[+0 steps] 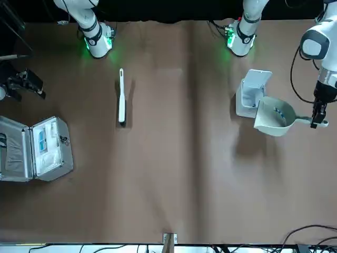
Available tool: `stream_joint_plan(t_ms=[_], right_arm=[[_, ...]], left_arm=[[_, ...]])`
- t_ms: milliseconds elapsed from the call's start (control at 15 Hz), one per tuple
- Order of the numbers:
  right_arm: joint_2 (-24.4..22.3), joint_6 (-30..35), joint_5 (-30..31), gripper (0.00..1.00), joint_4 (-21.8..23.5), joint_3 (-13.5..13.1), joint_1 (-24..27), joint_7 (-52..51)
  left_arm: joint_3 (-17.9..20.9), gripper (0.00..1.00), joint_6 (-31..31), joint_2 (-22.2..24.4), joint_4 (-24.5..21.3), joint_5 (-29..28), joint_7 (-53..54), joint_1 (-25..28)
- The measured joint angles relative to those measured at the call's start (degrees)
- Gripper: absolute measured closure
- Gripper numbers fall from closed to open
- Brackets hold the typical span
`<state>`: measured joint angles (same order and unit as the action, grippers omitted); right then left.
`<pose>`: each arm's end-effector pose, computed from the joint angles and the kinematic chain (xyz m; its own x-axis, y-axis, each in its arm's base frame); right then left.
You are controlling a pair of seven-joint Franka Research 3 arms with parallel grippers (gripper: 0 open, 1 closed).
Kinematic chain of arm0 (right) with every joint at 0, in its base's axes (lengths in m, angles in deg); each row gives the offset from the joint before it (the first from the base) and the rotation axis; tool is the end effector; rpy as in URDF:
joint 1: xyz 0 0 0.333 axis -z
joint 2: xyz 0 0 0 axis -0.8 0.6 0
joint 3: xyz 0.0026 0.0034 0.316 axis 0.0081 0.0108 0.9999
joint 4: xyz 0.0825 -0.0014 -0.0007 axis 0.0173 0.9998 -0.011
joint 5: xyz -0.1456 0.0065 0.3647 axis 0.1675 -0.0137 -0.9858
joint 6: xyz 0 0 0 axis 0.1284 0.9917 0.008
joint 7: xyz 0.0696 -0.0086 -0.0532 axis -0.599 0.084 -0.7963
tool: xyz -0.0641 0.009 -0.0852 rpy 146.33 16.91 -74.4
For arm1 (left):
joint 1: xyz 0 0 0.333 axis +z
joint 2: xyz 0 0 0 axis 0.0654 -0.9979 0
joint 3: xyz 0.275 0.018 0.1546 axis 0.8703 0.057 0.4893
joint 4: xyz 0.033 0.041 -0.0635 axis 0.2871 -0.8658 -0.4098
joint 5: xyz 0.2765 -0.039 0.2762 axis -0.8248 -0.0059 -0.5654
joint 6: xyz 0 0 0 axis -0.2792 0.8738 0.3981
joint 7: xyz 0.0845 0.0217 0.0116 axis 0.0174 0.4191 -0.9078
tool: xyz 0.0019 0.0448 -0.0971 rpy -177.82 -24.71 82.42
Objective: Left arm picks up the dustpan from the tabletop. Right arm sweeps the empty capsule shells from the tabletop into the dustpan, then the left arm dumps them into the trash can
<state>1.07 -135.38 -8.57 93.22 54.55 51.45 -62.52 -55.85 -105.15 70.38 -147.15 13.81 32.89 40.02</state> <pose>0.5618 0.0245 0.6608 0.9970 0.0462 0.0620 0.0485 -0.9982 -0.0360 0.4806 0.1491 0.4149 0.3588 0.8521 0.3810 0.7730 -0.5000 0.3904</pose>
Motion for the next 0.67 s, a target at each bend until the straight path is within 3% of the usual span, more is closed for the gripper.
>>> stream_joint_plan(t_ms=[667], right_arm=[[-0.03,1.5,0.11,0.02,0.0,-0.33,0.68,-0.05]], left_arm=[[-2.38,0.66,-6.86,2.12,-4.08,0.08,-0.1,0.01]])
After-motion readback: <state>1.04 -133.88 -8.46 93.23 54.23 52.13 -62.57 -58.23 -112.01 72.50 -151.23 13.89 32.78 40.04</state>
